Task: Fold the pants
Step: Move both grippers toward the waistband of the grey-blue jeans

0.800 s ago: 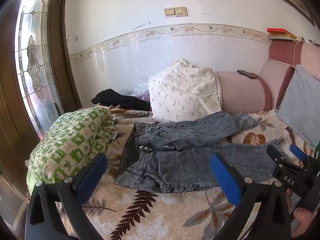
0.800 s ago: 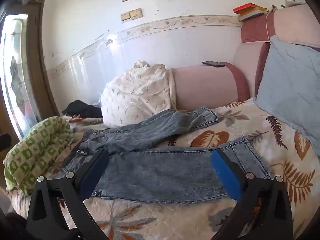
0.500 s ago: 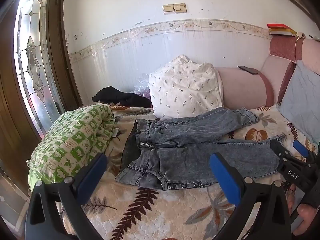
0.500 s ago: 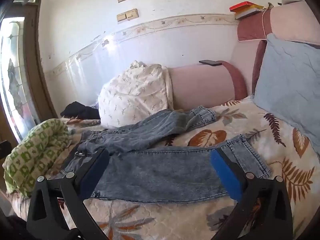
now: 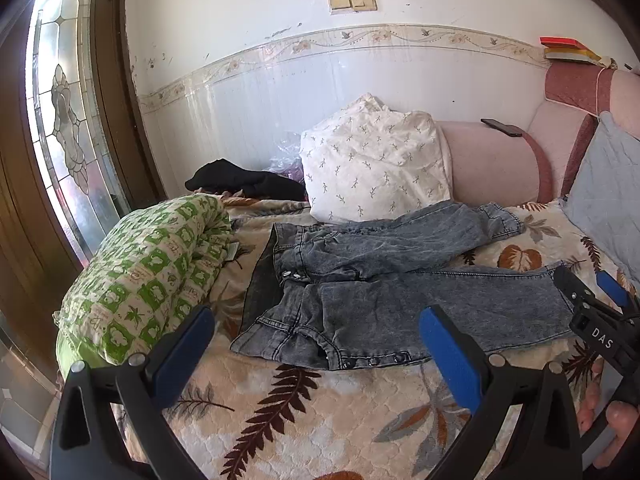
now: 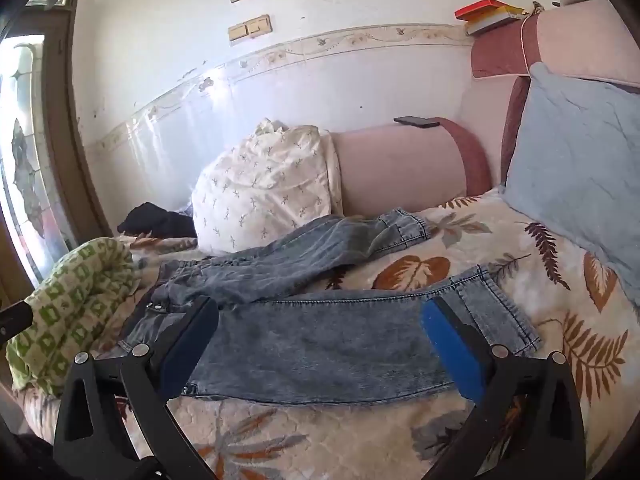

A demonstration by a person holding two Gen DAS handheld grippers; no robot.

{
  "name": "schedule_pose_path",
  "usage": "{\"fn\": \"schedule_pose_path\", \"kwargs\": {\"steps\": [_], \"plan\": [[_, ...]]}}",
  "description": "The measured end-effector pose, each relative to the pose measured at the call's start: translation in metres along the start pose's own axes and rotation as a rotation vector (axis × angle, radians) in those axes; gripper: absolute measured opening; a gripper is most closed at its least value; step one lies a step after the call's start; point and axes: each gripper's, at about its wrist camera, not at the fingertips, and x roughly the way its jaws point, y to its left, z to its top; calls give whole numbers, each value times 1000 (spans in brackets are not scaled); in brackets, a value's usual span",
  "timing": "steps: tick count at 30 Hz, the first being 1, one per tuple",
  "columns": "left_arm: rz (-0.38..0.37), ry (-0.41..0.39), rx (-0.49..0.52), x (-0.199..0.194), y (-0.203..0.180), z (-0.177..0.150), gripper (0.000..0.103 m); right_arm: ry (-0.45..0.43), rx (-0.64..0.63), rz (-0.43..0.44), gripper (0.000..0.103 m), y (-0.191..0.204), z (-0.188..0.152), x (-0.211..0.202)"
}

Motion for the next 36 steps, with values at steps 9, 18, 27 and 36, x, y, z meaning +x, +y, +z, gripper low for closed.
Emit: {"fn": "schedule_pose_path", "kwargs": {"steps": [9, 18, 27, 36], "plan": [[10, 12, -18, 5, 7, -1, 103, 1, -8, -1, 103, 2, 0, 0], [12, 18, -21, 5, 8, 0, 103, -1, -11, -6, 103, 3, -1, 0], [10, 28, -11, 10, 6, -2, 103, 0, -9, -7, 103, 2, -1, 1], [-24, 131, -56, 42, 23, -12, 103, 1, 17, -21, 103, -4, 1, 1]]}}
